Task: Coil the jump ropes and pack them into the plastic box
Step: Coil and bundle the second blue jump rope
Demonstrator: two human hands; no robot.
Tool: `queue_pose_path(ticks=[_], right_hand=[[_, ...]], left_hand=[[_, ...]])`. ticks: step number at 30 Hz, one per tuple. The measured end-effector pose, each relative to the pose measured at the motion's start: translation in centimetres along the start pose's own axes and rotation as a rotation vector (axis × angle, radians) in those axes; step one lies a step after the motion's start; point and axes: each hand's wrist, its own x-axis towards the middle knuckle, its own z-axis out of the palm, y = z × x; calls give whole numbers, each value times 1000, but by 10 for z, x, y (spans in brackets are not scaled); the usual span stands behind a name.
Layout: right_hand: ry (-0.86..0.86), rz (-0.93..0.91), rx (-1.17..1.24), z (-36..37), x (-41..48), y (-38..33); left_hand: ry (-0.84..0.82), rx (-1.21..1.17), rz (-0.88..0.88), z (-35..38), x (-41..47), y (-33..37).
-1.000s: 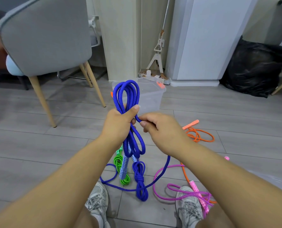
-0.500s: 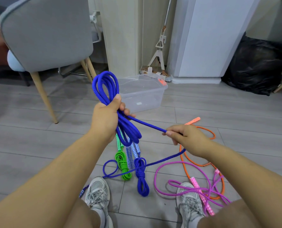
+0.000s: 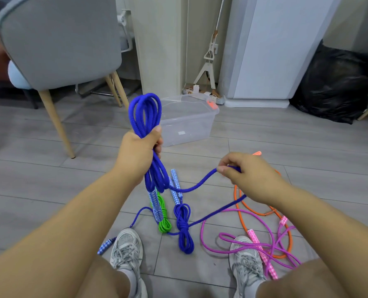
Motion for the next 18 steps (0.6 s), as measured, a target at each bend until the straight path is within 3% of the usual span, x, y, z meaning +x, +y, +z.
queue_pose_path(ticks=[10,18], right_hand=[[58,-85,265,13,12,-52],[171,-74,210,22,27,-65]], left_hand=[[-101,211,-42,27,-18,-9],[-26,73,-121,35,-19,-7]])
